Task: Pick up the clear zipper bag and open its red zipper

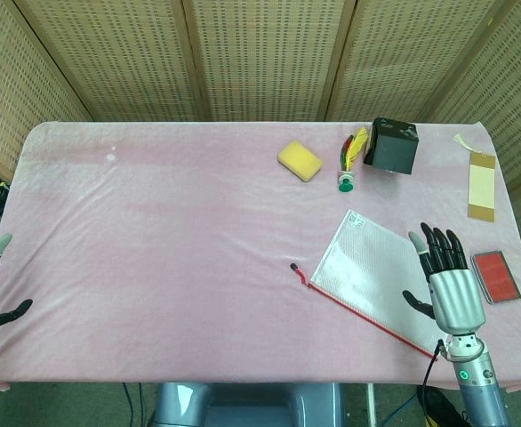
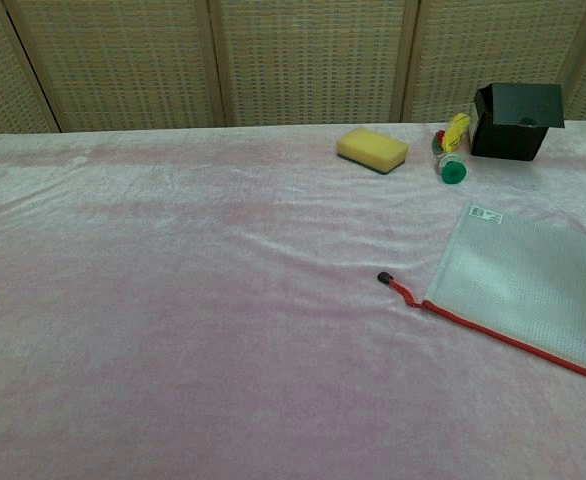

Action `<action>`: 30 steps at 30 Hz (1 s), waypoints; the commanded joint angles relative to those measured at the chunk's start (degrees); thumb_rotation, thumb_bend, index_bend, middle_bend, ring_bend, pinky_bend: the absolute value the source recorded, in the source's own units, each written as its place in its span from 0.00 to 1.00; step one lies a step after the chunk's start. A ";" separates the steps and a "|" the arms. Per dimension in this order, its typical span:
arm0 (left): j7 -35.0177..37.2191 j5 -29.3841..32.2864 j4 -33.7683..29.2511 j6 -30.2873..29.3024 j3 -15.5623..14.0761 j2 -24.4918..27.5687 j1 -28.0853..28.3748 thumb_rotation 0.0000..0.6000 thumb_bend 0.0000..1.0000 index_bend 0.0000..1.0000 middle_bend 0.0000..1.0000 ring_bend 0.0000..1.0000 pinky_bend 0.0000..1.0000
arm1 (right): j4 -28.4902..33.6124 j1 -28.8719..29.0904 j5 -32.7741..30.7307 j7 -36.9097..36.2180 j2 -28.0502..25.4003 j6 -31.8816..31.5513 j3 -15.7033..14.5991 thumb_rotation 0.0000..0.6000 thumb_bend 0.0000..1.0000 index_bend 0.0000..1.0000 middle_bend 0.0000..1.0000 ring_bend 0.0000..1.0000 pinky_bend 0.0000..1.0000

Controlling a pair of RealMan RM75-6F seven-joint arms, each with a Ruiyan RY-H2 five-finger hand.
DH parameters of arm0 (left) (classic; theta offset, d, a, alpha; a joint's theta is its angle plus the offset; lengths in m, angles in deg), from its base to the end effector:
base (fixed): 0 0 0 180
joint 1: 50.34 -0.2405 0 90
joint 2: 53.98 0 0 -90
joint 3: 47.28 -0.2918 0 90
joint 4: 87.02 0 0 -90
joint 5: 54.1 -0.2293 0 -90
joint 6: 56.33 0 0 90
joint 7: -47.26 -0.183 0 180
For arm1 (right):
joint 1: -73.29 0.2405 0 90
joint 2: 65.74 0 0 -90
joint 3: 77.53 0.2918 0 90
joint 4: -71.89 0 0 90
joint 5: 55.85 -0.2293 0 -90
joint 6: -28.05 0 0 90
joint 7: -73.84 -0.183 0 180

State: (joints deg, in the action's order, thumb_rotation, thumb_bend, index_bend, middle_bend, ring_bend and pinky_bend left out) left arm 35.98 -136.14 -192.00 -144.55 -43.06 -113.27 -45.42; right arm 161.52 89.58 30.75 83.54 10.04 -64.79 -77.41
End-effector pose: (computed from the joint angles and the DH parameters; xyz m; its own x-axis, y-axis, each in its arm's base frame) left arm -0.3136 0.2256 0.1822 0.4459 -0.0546 0.8934 0.8949 0.0483 -0.4437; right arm -0.2834 -0.2734 0.1021 0.3855 0.1552 0.9096 -0.8917 -0.1906 0.4105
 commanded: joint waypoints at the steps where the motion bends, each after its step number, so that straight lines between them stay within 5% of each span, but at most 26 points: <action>1: -0.14 0.13 0.02 0.14 0.07 -0.04 0.05 1.00 0.00 0.00 0.00 0.00 0.00 | -0.35 -0.42 0.34 0.08 0.35 1.32 0.70 1.00 0.00 0.00 0.00 0.00 0.00; 3: -0.23 0.46 0.07 0.24 0.22 -0.11 0.07 1.00 0.00 0.00 0.00 0.00 0.00 | -0.07 -0.01 0.63 0.05 0.70 2.31 1.20 1.00 0.00 0.00 0.02 0.01 0.00; 5: -0.34 0.81 0.15 0.47 0.40 -0.20 0.18 1.00 0.00 0.00 0.00 0.00 0.00 | 0.09 1.41 0.74 -0.14 1.51 4.47 2.22 1.00 0.00 0.00 0.17 0.18 0.05; 7: -0.54 1.15 0.23 0.90 0.56 -0.32 0.42 1.00 0.00 0.00 0.00 0.00 0.00 | -0.16 3.96 0.50 -0.69 2.43 8.48 3.37 1.00 0.00 0.01 0.42 0.45 0.23; 8: -0.73 1.40 0.29 1.19 0.66 -0.39 0.58 1.00 0.00 0.00 0.00 0.00 0.00 | -0.04 5.40 -0.24 -1.06 2.76 10.94 4.18 1.00 0.00 0.03 0.53 0.56 0.39; 11: -1.59 2.55 0.51 2.13 1.04 -0.71 1.09 1.00 0.00 0.00 0.00 0.00 0.00 | 2.16 9.49 -4.18 -2.13 3.18 19.08 6.63 1.00 0.00 0.18 0.71 0.73 0.80; 14: -2.42 3.82 0.75 3.17 1.31 -1.08 1.57 1.00 0.00 0.00 0.00 0.00 0.00 | 5.27 12.82 -10.40 -2.05 3.99 26.14 9.48 1.00 0.03 0.39 0.83 0.86 0.98; 20: -3.42 4.80 0.90 4.21 1.65 -1.94 2.34 1.00 0.00 0.00 0.00 0.00 0.00 | 7.95 18.27 -28.27 7.23 6.67 34.88 13.74 1.00 0.23 0.53 0.89 0.92 1.00; 30: -4.86 3.86 1.26 4.98 1.01 -2.96 2.99 1.00 0.00 0.00 0.00 0.00 0.00 | 4.58 25.07 -51.21 17.70 14.74 34.98 16.07 1.00 0.42 0.55 0.90 0.93 1.00</action>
State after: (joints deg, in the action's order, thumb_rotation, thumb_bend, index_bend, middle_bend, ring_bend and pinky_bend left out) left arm 31.10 -132.43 -190.75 -139.73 -42.05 -116.19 -42.53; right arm 167.33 111.63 -15.54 97.48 21.64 -30.67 -62.60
